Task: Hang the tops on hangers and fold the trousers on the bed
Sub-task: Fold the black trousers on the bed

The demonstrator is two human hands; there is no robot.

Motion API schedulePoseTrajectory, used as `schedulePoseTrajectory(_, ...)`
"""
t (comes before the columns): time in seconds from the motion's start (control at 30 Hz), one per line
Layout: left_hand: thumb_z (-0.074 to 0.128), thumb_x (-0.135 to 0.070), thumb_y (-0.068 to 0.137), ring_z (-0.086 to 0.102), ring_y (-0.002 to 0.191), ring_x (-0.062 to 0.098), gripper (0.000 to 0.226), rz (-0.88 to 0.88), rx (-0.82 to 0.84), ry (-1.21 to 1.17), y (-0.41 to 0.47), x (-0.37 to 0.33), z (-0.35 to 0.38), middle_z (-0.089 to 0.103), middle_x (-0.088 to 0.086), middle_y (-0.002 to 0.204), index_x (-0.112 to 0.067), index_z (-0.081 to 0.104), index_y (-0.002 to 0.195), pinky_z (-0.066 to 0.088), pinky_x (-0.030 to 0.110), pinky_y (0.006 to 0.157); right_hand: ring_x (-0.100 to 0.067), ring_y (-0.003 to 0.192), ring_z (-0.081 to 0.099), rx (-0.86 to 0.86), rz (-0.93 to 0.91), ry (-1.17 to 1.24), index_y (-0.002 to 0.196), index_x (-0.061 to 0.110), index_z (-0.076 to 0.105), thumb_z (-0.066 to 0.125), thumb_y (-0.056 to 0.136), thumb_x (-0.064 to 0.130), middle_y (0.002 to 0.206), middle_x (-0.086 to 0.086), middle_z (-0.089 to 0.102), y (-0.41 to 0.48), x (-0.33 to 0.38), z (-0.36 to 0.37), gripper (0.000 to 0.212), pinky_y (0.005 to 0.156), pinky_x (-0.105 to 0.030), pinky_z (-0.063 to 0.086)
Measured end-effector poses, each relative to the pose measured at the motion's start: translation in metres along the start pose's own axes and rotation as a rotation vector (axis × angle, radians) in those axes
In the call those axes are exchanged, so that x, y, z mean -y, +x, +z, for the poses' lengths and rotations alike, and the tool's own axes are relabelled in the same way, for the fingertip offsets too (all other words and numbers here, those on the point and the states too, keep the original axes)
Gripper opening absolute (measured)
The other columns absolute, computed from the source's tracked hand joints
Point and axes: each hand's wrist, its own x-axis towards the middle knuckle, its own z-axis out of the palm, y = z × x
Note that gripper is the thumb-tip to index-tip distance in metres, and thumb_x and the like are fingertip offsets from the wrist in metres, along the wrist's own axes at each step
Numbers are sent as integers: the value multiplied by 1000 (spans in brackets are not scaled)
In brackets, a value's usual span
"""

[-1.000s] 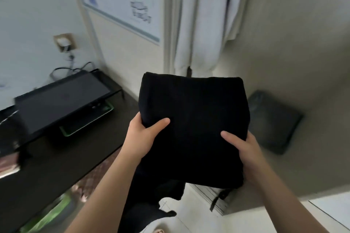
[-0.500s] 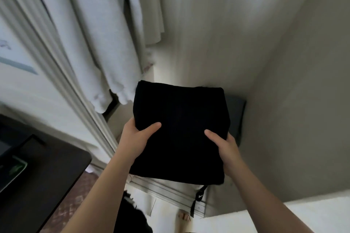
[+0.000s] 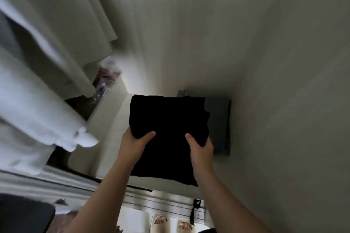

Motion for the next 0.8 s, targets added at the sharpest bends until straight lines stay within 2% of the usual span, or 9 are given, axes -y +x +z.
schedulePoseTrajectory(0.1, 83, -18, 83, 69, 105, 17, 51, -20, 73, -4, 31, 3, 26, 71, -2, 116, -19, 61, 129, 56, 40, 94, -8, 99, 69, -95, -18, 2, 106, 47, 64, 76, 87, 23, 108, 13, 72, 24, 0, -6, 32, 94, -39, 57)
schedulePoseTrajectory(0.23, 82, -17, 83, 69, 104, 15, 55, -32, 191, -3, 73, 3, 67, 70, -2, 117, -16, 60, 134, 56, 38, 93, -8, 104, 68, -226, -38, -53, 116, 41, 65, 76, 86, 28, 112, 12, 71, 59, 2, -20, 35, 97, -40, 56)
schedulePoseTrajectory(0.37, 82, -18, 83, 69, 105, 14, 52, -30, 289, -13, 116, 1, 106, 70, -4, 118, -19, 61, 131, 56, 37, 93, -12, 113, 64, -335, -43, -198, 134, 32, 62, 73, 75, 49, 123, 10, 69, 104, 9, -32, 62, 103, -42, 51)
schedulePoseTrajectory(0.47, 81, -19, 84, 67, 104, 7, 52, -7, 329, -5, 150, 0, 133, 68, -9, 115, -20, 59, 131, 54, 29, 89, -16, 116, 64, -398, -69, -297, 135, 28, 61, 75, 79, 40, 126, 5, 68, 148, 14, -42, 58, 104, -42, 50)
schedulePoseTrajectory(0.53, 80, -23, 85, 63, 117, 16, 65, 16, 290, 60, 175, 6, 152, 61, -5, 127, -16, 49, 141, 49, 30, 94, -21, 122, 60, -414, -62, -390, 141, 25, 55, 75, 84, 33, 132, -1, 65, 178, 16, -47, 61, 107, -42, 47)
schedulePoseTrajectory(0.6, 78, -26, 86, 49, 134, 28, 81, 77, 146, 231, 194, 16, 168, 49, 4, 147, -14, 32, 153, 41, 35, 106, -27, 137, 46, -447, -63, -575, 154, 20, 33, 74, 87, 28, 150, -7, 48, 201, 10, -48, 79, 115, -42, 37)
schedulePoseTrajectory(0.67, 71, -33, 89, 32, 145, 35, 83, 277, 61, 489, 204, 32, 182, 32, 11, 161, -18, 26, 158, 30, 45, 116, -29, 148, 27, -470, -184, -918, 159, 20, 17, 69, 89, 28, 163, -7, 26, 215, -2, -43, 87, 120, -46, 26)
schedulePoseTrajectory(0.73, 59, -44, 96, 20, 150, 37, 73, 452, 145, 716, 212, 57, 201, 17, 10, 167, -28, 24, 158, 25, 52, 118, -29, 152, 15, -370, -323, -1246, 159, 30, 16, 58, 94, 33, 168, -2, 11, 228, -23, -34, 77, 118, -52, 21)
schedulePoseTrajectory(0.8, 40, -54, 101, 8, 154, 36, 67, 442, 251, 850, 226, 83, 217, 3, 6, 170, -39, 11, 160, 22, 57, 120, -32, 153, 8, -259, -339, -1397, 159, 37, 18, 45, 100, 41, 169, -1, 2, 247, -48, -30, 65, 118, -57, 20)
